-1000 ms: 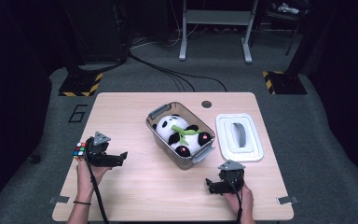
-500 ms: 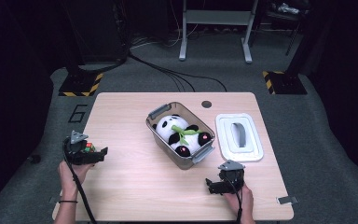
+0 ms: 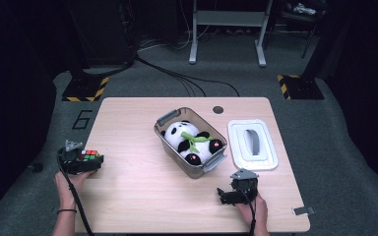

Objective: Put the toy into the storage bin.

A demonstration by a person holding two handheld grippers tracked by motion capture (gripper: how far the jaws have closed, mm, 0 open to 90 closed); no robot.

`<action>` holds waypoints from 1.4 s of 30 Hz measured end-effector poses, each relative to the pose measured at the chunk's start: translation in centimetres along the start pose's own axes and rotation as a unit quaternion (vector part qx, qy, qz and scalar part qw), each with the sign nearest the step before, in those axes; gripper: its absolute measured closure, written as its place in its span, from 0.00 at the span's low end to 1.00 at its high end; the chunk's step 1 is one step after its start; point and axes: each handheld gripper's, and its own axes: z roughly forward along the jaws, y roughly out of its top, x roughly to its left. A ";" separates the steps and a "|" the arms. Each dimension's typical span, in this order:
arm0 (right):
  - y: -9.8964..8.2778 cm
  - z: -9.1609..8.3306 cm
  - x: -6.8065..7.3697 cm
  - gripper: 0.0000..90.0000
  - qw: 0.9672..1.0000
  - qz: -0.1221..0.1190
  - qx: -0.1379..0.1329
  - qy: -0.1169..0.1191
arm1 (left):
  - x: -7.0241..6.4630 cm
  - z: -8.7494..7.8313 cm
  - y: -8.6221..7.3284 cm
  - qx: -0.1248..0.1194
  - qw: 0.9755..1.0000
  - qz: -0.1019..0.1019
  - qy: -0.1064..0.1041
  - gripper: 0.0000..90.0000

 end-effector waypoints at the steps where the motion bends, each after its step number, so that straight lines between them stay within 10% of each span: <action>1: 0.0 0.0 0.0 0.00 1.000 0.000 0.000 0.000 | 0.1 0.2 -0.2 0.002 1.000 -0.006 0.000 0.00; 8: 0.0 0.0 0.0 0.00 1.000 0.000 0.000 0.000 | 0.8 1.5 -1.1 0.022 1.000 -0.017 -0.002 0.00; 17: 0.0 0.0 0.0 0.00 1.000 0.000 0.000 0.000 | 1.3 1.9 -1.7 0.017 1.000 -0.018 0.000 0.36; 42: 0.0 0.0 0.0 0.00 1.000 0.000 0.000 0.000 | -1.2 0.9 -1.0 0.008 1.000 0.016 -0.025 0.38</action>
